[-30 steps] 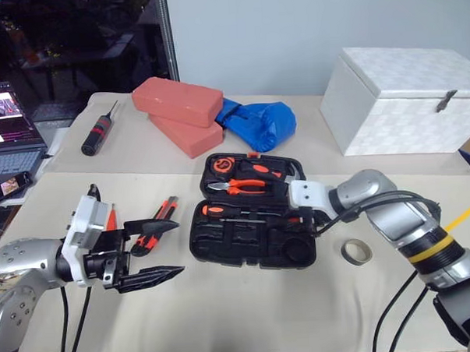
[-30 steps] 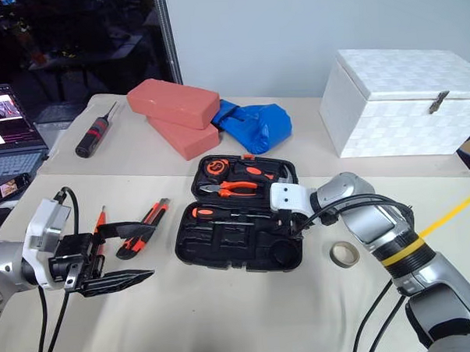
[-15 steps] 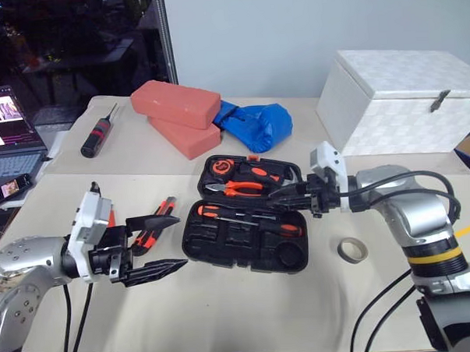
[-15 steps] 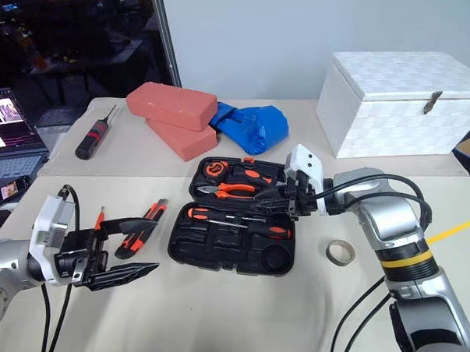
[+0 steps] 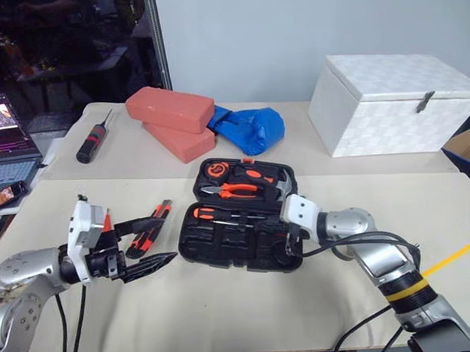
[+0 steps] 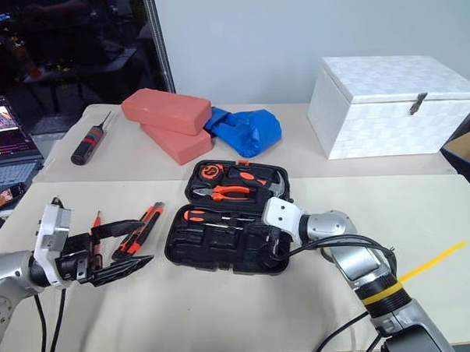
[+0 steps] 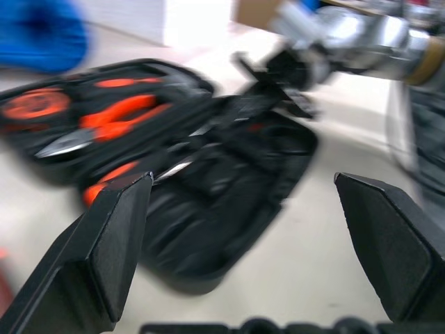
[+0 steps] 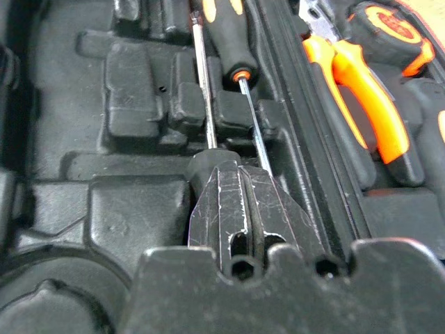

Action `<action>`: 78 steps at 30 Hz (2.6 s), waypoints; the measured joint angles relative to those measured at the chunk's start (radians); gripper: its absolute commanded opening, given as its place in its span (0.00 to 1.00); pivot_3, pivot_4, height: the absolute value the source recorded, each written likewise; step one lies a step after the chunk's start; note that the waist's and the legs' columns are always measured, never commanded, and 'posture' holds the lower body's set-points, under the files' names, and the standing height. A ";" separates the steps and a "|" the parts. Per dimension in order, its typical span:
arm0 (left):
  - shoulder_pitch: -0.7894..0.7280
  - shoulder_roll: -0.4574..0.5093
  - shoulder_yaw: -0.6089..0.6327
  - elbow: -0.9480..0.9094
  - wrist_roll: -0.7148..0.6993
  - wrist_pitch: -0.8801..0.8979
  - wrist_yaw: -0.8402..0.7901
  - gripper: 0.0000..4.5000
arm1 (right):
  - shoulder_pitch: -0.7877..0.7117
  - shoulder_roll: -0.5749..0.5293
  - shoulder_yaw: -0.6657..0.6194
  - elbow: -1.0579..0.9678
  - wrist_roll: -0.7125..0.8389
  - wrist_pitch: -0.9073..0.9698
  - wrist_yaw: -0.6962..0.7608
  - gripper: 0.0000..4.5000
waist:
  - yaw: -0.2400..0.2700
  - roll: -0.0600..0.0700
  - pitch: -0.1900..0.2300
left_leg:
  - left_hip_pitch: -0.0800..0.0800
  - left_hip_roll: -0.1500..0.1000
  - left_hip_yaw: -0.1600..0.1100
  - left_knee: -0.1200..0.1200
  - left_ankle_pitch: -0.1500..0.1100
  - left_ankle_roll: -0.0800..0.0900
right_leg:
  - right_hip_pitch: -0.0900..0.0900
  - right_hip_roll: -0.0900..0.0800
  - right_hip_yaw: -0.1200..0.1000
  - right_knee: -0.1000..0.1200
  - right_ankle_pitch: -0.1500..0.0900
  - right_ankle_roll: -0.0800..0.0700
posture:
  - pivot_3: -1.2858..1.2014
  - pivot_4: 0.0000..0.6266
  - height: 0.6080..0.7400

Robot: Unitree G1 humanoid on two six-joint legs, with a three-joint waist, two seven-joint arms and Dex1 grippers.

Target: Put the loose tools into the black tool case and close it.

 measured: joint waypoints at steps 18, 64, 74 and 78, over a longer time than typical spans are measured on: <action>-0.128 -0.235 0.030 0.041 0.208 0.440 0.911 0.76 | 0.127 -0.186 -0.246 -0.506 0.551 0.349 0.124 1.00 | -0.001 -0.001 0.001 | -0.003 -0.002 -0.003 -0.001 0.000 0.000 | -0.001 -0.001 -0.001 -0.001 0.002 0.004 | 0.52 0.24 1.00; -0.840 -0.121 -0.795 0.699 0.637 -0.430 -0.367 0.17 | 0.946 -0.193 -0.900 -1.003 0.632 0.334 -0.101 1.00 | 0.029 0.000 0.001 | -0.013 -0.003 -0.001 -0.001 0.002 -0.001 | -0.006 -0.001 0.000 -0.004 0.003 0.008 | 0.52 0.24 1.00; -0.849 -0.171 -0.786 0.735 0.661 -0.447 -0.353 0.62 | 0.967 -0.194 -0.899 -1.012 0.636 0.334 -0.126 1.00 | 0.029 0.000 0.001 | -0.012 -0.003 -0.002 0.000 0.002 -0.001 | -0.003 -0.001 0.000 -0.004 0.001 0.006 | 0.52 0.24 1.00; -0.851 -0.160 -0.693 0.692 0.555 -0.283 -0.363 0.52 | 0.969 -0.195 -0.899 -1.011 0.651 0.334 -0.122 1.00 | 0.024 0.000 0.001 | -0.012 -0.002 -0.003 0.000 0.002 -0.001 | -0.004 -0.001 0.000 -0.004 0.002 0.006 | 0.52 0.24 1.00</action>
